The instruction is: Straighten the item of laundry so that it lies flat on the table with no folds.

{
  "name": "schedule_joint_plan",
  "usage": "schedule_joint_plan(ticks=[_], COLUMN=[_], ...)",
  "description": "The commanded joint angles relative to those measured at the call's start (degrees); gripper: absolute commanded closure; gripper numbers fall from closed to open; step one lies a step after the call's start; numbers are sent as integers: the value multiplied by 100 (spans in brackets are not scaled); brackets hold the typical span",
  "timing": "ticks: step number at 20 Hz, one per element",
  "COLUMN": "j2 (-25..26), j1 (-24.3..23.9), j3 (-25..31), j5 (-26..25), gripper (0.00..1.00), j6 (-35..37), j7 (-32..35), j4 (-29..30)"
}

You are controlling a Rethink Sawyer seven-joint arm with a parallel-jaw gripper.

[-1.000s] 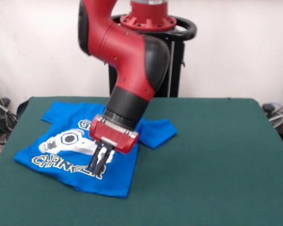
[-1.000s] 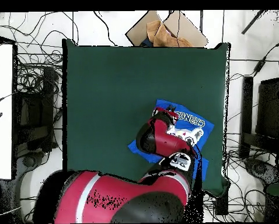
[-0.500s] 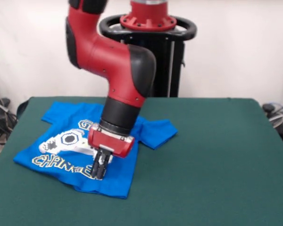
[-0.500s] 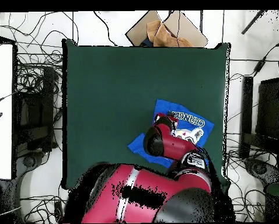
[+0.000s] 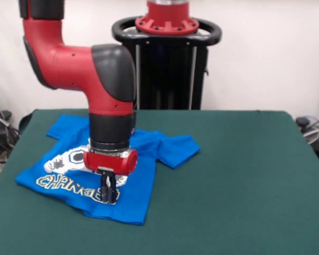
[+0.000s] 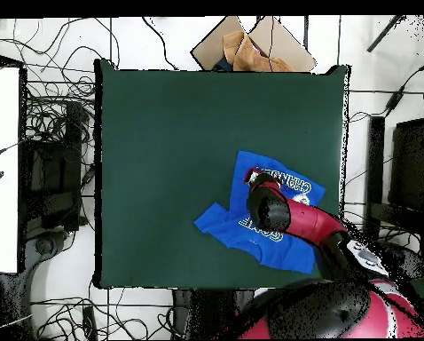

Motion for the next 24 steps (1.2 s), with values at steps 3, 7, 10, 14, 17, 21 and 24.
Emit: schedule_joint_plan(ticks=[3, 7, 10, 14, 17, 21, 24], j2=[1082, 1051, 1010, 1145, 980, 613, 307], j1=[-219, -154, -76, -98, 114, 432, 660], j3=[2346, 2375, 2395, 2521, 2283, 1898, 1593], j5=[-86, 133, 172, 183, 356, 717, 972], gripper=[100, 100, 100, 100, 100, 100, 100], j6=[393, 195, -234, -471, -617, -547, -563], j7=[764, 1096, 1344, 1402, 1478, 1513, 1545], j4=[633, 840, 977, 1007, 1061, 1226, 1366])
